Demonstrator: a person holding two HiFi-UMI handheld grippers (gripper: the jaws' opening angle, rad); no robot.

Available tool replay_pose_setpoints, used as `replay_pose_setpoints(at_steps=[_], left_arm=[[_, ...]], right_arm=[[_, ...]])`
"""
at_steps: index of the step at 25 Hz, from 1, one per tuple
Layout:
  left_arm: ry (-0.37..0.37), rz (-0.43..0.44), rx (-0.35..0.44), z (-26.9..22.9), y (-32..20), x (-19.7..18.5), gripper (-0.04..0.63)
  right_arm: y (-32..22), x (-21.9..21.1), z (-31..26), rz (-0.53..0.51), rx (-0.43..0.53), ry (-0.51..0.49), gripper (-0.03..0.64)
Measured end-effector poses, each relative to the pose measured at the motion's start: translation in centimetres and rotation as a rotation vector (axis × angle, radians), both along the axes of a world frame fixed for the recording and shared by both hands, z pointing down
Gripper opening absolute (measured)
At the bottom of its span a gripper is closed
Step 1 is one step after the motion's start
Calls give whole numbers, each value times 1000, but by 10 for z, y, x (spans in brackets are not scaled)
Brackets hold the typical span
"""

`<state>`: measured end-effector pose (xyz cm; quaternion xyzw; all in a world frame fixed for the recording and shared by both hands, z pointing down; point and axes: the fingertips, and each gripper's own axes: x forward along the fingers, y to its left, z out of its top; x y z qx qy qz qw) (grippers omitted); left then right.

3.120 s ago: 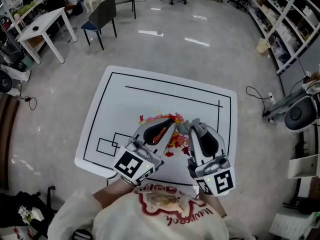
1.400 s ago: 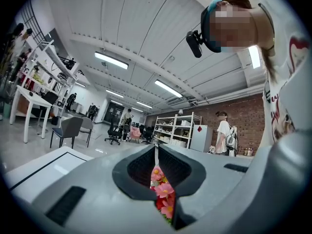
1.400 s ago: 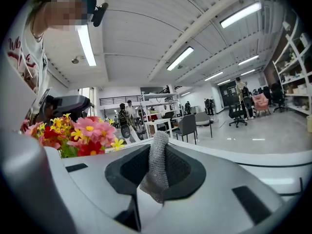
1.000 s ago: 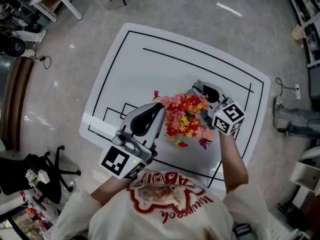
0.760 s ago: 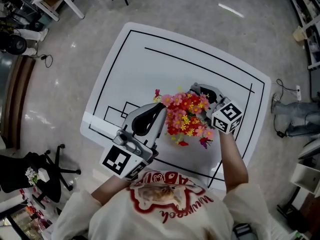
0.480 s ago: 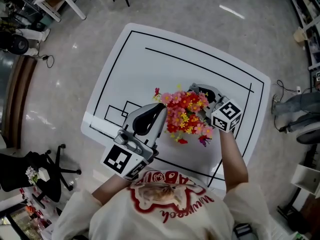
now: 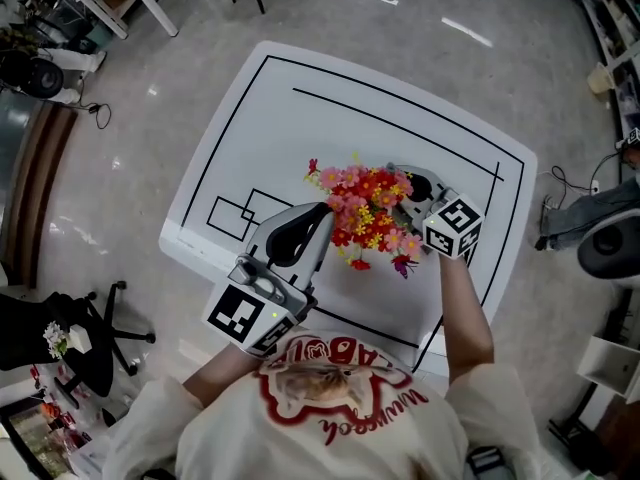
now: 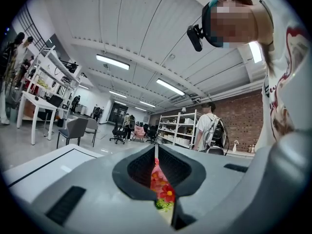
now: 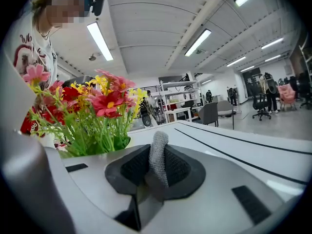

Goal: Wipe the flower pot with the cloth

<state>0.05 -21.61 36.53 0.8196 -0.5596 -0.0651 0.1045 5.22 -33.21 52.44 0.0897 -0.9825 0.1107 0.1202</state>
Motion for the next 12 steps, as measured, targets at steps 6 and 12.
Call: replay_pose_setpoints(at_steps=[6, 12], left_arm=[[-14, 4, 34, -14, 10, 11, 5], [-25, 9, 38, -11, 21, 14, 5]], right_arm=[[5, 11, -4, 11, 7, -13, 71], [10, 20, 0, 43, 18, -2, 71]])
